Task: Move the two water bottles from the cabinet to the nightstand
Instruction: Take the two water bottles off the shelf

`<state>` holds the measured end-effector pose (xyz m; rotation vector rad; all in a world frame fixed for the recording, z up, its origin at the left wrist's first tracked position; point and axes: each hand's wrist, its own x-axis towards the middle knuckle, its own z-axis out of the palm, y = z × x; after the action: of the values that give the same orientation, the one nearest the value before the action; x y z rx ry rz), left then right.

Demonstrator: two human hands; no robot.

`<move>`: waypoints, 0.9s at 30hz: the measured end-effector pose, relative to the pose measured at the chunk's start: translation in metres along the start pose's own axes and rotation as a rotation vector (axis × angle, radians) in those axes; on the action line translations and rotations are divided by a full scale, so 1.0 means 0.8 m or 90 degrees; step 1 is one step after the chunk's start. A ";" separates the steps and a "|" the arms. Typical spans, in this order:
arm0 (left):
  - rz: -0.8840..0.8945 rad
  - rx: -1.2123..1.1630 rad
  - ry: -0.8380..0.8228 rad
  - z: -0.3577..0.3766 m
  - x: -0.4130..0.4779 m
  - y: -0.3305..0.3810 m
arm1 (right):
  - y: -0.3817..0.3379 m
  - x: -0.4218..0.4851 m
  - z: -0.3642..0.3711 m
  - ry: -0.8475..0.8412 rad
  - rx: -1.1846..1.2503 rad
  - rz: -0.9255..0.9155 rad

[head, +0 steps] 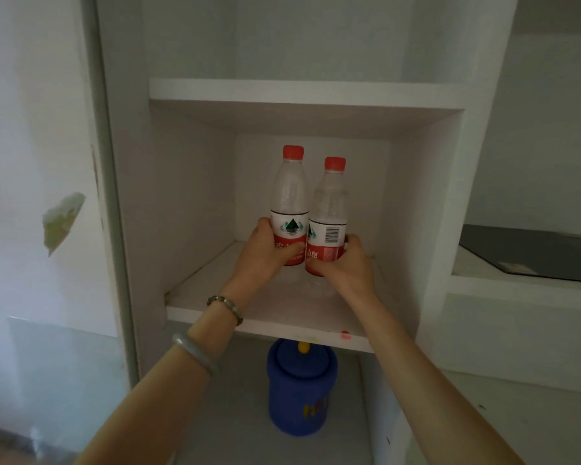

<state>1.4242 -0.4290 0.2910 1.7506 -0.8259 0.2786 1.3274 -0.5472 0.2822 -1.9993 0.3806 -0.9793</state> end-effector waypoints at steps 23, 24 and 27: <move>-0.130 0.166 0.169 -0.074 -0.271 0.150 | -0.076 -0.199 -0.117 -0.196 0.126 -0.166; -0.139 0.169 0.183 -0.075 -0.291 0.159 | -0.077 -0.212 -0.123 -0.215 0.137 -0.171; -0.153 0.189 0.214 -0.085 -0.351 0.182 | -0.084 -0.256 -0.134 -0.282 0.165 -0.185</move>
<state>1.1397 -0.2770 0.2638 1.9858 -0.3383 0.5379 1.1078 -0.4500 0.2696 -1.9900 -0.2730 -0.6841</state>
